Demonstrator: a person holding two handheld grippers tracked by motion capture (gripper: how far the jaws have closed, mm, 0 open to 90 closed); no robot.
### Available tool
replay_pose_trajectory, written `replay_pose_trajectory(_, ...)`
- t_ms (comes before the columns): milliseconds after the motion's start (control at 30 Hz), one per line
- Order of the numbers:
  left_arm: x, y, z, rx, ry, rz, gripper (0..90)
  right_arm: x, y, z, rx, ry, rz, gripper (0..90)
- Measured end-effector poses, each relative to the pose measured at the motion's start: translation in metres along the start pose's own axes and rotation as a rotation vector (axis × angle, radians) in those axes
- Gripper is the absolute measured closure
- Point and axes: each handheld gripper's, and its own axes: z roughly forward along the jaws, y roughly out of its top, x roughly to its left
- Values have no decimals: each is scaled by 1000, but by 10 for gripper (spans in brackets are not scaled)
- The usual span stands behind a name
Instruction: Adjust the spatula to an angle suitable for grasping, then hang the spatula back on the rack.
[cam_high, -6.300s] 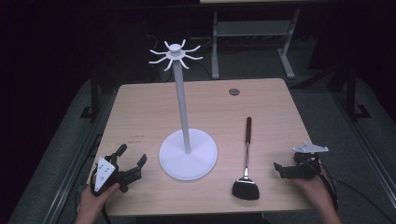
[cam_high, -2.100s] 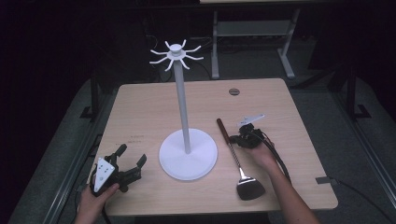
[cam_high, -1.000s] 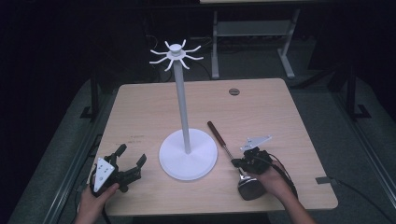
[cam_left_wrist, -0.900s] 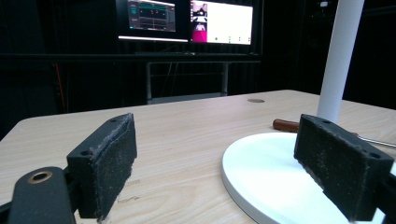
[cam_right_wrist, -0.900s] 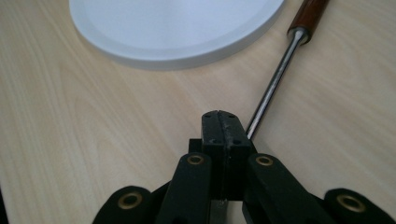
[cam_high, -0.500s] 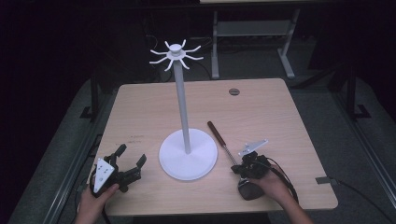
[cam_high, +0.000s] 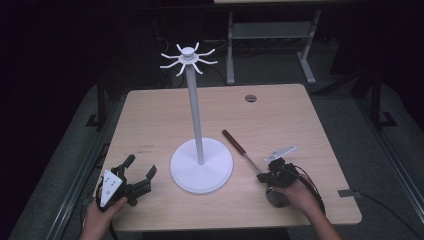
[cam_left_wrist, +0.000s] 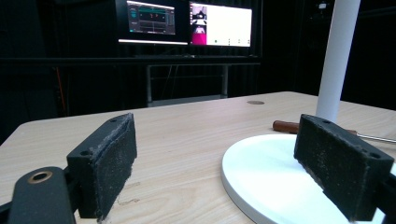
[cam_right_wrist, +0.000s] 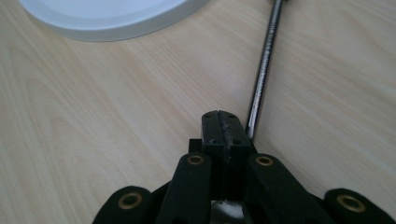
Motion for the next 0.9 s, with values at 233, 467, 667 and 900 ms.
replay_pose_trajectory(233,0,0,-1,9,-1,15,126,-13,-4,-5,-3,-26,22,898)
replay_pose_trajectory(467,0,0,-1,10,-1,16,127,-26,-8,-11,-14,-49,42,898)
replay_pose_trajectory(667,0,0,0,11,-2,17,127,-37,-11,-17,-28,-75,63,898)
replay_pose_trajectory(900,0,0,-1,11,-1,15,127,-39,-9,-22,-64,-58,59,898)
